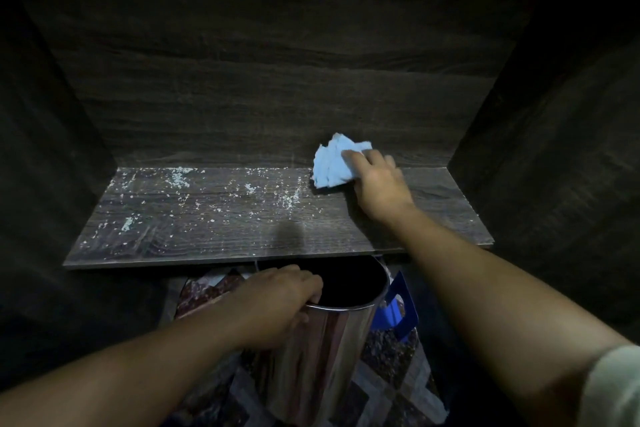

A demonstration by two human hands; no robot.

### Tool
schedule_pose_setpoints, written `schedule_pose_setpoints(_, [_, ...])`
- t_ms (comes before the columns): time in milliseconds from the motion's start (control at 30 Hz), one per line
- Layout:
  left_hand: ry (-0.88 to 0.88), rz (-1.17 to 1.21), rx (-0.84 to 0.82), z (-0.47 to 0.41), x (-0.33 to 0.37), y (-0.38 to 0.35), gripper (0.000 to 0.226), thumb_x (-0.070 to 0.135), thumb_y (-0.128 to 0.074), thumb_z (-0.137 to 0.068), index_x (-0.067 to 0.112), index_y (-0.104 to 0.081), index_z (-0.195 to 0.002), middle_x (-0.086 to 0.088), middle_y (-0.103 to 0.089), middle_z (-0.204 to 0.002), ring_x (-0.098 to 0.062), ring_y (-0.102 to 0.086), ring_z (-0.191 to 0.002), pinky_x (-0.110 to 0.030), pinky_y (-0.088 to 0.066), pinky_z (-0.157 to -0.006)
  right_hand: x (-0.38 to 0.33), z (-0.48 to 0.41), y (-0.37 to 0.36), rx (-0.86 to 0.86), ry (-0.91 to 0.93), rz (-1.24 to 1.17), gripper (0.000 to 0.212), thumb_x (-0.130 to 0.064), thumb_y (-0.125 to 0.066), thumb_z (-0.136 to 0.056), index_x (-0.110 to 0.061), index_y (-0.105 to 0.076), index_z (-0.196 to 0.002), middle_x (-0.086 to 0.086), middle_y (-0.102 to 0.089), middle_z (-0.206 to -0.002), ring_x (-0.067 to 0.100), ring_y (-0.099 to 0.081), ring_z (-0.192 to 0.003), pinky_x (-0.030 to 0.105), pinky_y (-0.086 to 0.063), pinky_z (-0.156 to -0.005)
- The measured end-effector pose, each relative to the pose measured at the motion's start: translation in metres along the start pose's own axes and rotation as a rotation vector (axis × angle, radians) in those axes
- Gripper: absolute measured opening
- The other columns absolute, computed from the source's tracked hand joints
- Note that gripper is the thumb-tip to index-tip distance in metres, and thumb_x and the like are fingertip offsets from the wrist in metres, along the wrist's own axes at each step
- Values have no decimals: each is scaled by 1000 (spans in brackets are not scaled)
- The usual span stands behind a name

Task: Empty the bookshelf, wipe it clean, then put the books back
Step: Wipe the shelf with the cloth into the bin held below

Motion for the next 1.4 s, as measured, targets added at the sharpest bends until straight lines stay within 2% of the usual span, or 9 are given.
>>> schedule_pose_setpoints(200, [22,24,17,-5,-3,0,16,29,-55,-91,28,-45,-104,9,-53,-107,-10,-44,-103,-25,-31,-79,-21,-35,-5,204,232,234,44,-1,-60,-85,-13,-51,-126,25,-42,-135,41,-45,-111,53,-40,-91])
schedule_pose_setpoints(300, [39,32,19,-7,-3,2,15,28,-54,-91,29,-44,-102,10,-53,-107,-10,-43,-103,-25,-29,-76,-23,-48,-13,150,289,320,40,0,-58,-85,-8,-52,-123,27,-43,-133,42,-46,-113,52,-40,-93])
schedule_pose_setpoints(400, [44,27,14,-6,-2,2,14,28,-52,-91,30,-42,-101,11,-52,-108,-10,-43,-103,-25,-27,-76,-20,-53,-24,89,320,333,42,-6,-58,-89,-8,-48,-129,20,-41,-139,37,-44,-118,50,-42,-95])
schedule_pose_setpoints(500, [50,24,5,-5,-3,0,15,26,-51,-91,31,-41,-100,10,-52,-108,-11,-43,-103,-26,-28,-76,-11,-48,-35,72,300,217,42,-4,-59,-88,-6,-52,-129,19,-45,-139,38,-48,-116,50,-47,-86])
schedule_pose_setpoints(733, [65,17,-3,-2,-5,-1,16,25,-52,-90,29,-44,-104,10,-53,-108,-11,-44,-104,-26,-28,-76,5,-47,-54,-32,136,-22,49,2,-53,-87,-14,-56,-134,15,-57,-133,35,-53,-119,39,-39,-103])
schedule_pose_setpoints(833, [68,10,-17,-2,-5,-3,19,25,-53,-89,29,-45,-105,10,-54,-110,-11,-44,-105,-24,-25,-74,5,-51,-52,-136,18,-20,55,-3,-53,-86,-23,-51,-137,11,-59,-130,31,-56,-117,37,-42,-100])
schedule_pose_setpoints(1033, [37,2,-27,-1,-1,-5,19,25,-54,-89,29,-46,-105,10,-55,-111,-11,-45,-105,-24,-26,-75,10,-52,-47,-290,-89,-42,48,-12,-56,-91,-25,-47,-136,12,-57,-128,29,-56,-113,34,-45,-90])
schedule_pose_setpoints(1233, [31,-12,-28,-2,0,-5,20,24,-55,-89,27,-46,-107,8,-55,-112,-13,-45,-107,-25,-29,-77,6,-36,-43,-358,-90,5,45,-13,-54,-90,-26,-51,-133,11,-58,-129,29,-56,-113,35,-46,-93])
schedule_pose_setpoints(1400, [28,-34,-34,-2,1,-4,19,26,-55,-91,25,-47,-108,7,-55,-114,-14,-46,-109,-29,-36,-86,0,-17,-36,-375,-67,30,41,-13,-54,-90,-18,-55,-130,11,-61,-127,28,-57,-112,32,-46,-93])
Point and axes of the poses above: each hand's wrist, its own z-axis away from the middle knuckle, its own y-axis out of the back of the hand, x = y × z, the point moved 7 cm from there along -z, towards the middle knuckle
